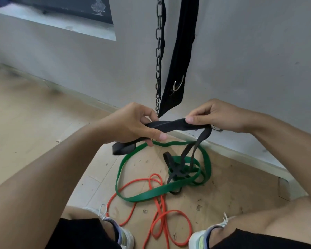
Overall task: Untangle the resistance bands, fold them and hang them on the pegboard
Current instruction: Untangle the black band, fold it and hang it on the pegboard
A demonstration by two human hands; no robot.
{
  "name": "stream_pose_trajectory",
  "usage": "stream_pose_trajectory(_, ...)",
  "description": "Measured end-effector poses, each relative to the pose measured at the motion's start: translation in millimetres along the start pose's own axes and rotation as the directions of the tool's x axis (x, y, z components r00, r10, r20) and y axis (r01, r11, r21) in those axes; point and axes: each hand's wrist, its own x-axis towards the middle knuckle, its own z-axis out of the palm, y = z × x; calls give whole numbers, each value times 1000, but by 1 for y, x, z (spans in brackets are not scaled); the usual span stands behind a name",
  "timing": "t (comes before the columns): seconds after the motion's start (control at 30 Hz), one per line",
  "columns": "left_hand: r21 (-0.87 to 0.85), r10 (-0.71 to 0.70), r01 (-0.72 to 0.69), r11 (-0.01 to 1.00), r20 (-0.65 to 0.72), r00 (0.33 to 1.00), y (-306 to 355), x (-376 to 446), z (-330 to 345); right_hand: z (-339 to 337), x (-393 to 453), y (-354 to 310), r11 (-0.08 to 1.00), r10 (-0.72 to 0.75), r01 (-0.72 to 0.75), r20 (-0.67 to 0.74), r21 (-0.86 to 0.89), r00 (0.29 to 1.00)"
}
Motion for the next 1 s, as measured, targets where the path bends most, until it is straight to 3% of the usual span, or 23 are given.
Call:
stream_pose_trajectory(0.2, 99, -68, 62, 993, 60, 996, -2, 1, -2, 8, -2, 0, 996, 87, -90, 142, 17, 986)
stream_pose_trajectory(0.53, 98, -105, 92, 991, 135, 985, -9, 3, -1, 16, 9, 6, 971, 83, -79, -9, 226, 996)
stream_pose_trajectory(0.73, 55, -120, 111, 992, 188, 975, -14, 5, -1, 17, 11, 9, 976, 72, -63, -36, 210, 997)
stream_pose_trajectory(0.87, 7, -62, 61, 998, 183, 981, -13, 7, 8, 22, 12, 6, 957, 66, -40, -82, 286, 994)
stream_pose_trajectory(1.0, -82, 105, -103, 991, 15, 994, -7, 12, 16, 27, 13, -2, 952, 29, -4, -80, 305, 996)
